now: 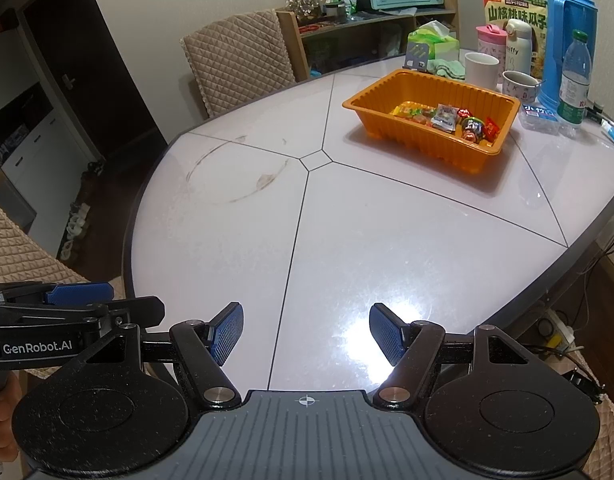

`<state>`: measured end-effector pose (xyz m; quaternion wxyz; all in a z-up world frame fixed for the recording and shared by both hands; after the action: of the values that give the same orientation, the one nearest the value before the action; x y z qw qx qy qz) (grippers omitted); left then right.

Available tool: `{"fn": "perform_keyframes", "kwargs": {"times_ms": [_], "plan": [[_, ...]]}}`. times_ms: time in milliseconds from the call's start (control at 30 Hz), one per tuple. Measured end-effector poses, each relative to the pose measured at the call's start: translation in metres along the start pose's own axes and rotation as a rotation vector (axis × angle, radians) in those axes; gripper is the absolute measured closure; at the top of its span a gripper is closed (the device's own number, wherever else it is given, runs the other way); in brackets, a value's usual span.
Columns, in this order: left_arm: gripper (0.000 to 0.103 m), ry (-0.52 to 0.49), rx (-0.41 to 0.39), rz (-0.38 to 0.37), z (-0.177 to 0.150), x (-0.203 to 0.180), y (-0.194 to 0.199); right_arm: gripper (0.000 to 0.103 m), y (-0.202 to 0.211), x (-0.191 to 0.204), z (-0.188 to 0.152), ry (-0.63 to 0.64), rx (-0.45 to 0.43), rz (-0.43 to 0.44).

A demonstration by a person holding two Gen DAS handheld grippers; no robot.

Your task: Organize snacks

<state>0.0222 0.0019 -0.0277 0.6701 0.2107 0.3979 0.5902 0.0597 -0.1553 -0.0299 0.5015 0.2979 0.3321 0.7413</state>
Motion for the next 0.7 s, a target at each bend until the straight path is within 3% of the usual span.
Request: {"fn": "perform_keyframes", "kwargs": {"times_ms": [700], "plan": [[0.034, 0.002, 0.001, -0.007, 0.0025, 0.0014, 0.0008, 0.033, -0.0002, 0.0007, -0.0001, -0.001, 0.001, 0.0]]}}
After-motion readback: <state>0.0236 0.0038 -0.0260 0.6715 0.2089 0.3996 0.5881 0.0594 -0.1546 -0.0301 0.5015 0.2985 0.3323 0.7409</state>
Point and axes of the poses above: each gripper's, at about its wrist camera, not at the fingertips, and y roughly against the way its jaws point, x to its left, z to its top, the point moved 3 cm from there along -y, roughly the way its jaws point, and after that the axes turned 10 degrees about -z, right-handed, at the moved point
